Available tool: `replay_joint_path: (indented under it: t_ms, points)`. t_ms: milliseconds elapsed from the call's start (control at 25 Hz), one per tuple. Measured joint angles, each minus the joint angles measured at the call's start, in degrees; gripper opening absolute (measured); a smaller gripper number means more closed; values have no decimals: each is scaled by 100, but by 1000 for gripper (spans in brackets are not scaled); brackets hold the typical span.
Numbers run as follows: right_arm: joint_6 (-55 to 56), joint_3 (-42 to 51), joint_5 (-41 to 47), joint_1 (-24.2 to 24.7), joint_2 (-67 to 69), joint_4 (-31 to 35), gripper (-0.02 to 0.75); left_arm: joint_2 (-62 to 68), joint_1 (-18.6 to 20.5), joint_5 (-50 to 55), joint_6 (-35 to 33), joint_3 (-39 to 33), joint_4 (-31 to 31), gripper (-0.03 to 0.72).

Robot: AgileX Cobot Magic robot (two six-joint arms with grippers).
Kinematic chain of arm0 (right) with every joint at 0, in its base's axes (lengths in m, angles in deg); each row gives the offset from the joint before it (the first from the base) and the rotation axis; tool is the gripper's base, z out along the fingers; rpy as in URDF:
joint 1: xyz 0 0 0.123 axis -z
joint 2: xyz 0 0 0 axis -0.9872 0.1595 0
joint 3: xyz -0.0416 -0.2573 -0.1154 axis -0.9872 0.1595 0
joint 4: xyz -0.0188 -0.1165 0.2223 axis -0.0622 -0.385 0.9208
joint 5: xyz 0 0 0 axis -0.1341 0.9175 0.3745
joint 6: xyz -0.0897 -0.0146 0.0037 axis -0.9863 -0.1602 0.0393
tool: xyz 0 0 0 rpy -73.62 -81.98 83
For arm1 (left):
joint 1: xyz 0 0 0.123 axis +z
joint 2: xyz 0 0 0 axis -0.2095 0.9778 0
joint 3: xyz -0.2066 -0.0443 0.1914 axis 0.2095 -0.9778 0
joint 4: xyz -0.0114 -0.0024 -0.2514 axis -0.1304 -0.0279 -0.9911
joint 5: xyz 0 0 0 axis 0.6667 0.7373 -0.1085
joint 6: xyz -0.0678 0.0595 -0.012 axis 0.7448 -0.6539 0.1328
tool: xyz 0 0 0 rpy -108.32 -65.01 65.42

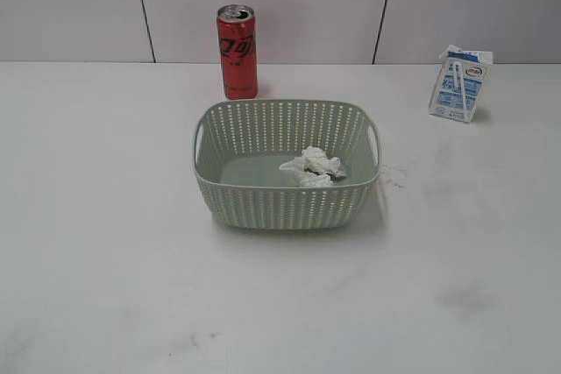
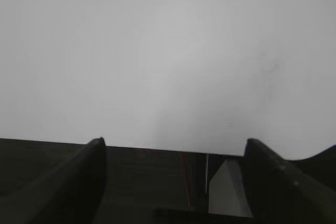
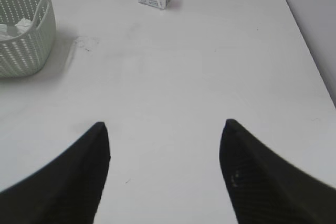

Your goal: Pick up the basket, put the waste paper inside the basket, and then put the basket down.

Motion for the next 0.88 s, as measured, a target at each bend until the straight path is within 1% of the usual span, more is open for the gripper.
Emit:
replay_joint_path:
  t_ms: [360, 600, 880]
  points:
    - [6, 0, 0, 0, 0, 0, 500, -2199, 0, -36, 96, -28, 5, 591]
    - [0, 0, -5, 0, 0, 0, 500, -3567, 0, -386, 96, -212, 51, 591]
    - [1, 0, -9, 0, 0, -1, 500, -3690, 0, -448, 101, -230, 85, 591]
